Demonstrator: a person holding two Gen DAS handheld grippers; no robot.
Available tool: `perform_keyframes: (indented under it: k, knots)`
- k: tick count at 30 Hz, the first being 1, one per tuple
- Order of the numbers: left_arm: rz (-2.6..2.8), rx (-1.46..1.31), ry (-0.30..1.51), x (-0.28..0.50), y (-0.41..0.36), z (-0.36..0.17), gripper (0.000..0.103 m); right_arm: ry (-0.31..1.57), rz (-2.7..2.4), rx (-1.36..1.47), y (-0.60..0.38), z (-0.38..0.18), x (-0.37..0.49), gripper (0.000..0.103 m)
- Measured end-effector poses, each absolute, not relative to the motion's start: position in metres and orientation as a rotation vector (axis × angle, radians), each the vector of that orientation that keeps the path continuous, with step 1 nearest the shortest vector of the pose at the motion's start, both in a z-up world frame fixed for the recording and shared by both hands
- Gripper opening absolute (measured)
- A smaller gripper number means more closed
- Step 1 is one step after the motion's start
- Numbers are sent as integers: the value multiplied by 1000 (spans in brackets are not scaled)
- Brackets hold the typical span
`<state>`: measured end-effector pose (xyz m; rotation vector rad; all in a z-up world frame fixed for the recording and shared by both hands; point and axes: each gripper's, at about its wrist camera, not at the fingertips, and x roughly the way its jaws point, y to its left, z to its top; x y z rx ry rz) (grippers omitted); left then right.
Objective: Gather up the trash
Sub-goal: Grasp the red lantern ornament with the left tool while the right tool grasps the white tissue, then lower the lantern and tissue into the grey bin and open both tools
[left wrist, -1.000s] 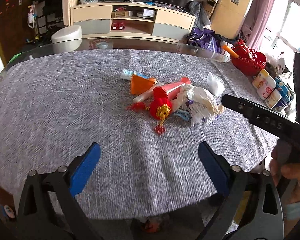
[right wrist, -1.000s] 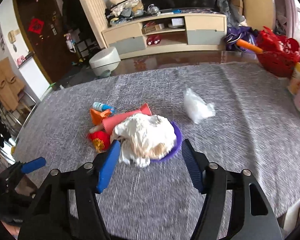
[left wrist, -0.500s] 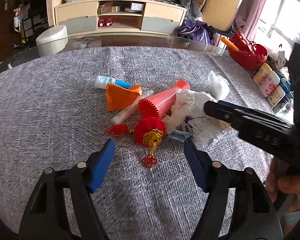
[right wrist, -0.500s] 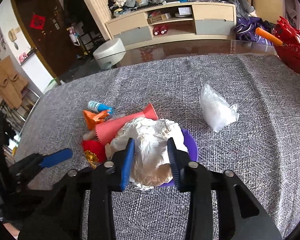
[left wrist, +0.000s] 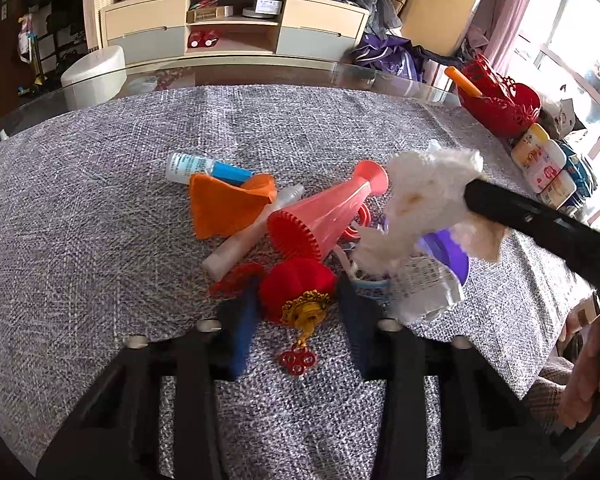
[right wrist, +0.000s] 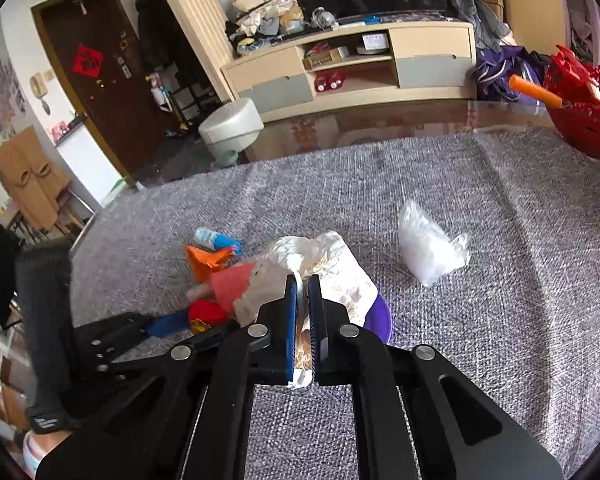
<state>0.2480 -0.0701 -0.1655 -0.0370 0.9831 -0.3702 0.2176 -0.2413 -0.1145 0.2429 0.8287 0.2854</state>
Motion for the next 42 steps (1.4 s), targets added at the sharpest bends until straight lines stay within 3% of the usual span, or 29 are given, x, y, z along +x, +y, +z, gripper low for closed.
perform_keyframes:
  k: [13, 25, 33, 42]
  knots:
    - [-343, -32, 872, 206, -57, -109, 33, 725, 258, 220, -245, -62, 184, 7]
    - [-347, -21, 752, 114, -49, -37, 33, 623, 267, 184, -247, -13, 102, 7]
    - [-365, -34, 757, 49, -42, -43, 33, 681, 289, 169, -240, -31, 49, 7]
    - [-377, -28, 851, 10, -35, -90, 33, 848, 293, 157, -231, -97, 15, 7]
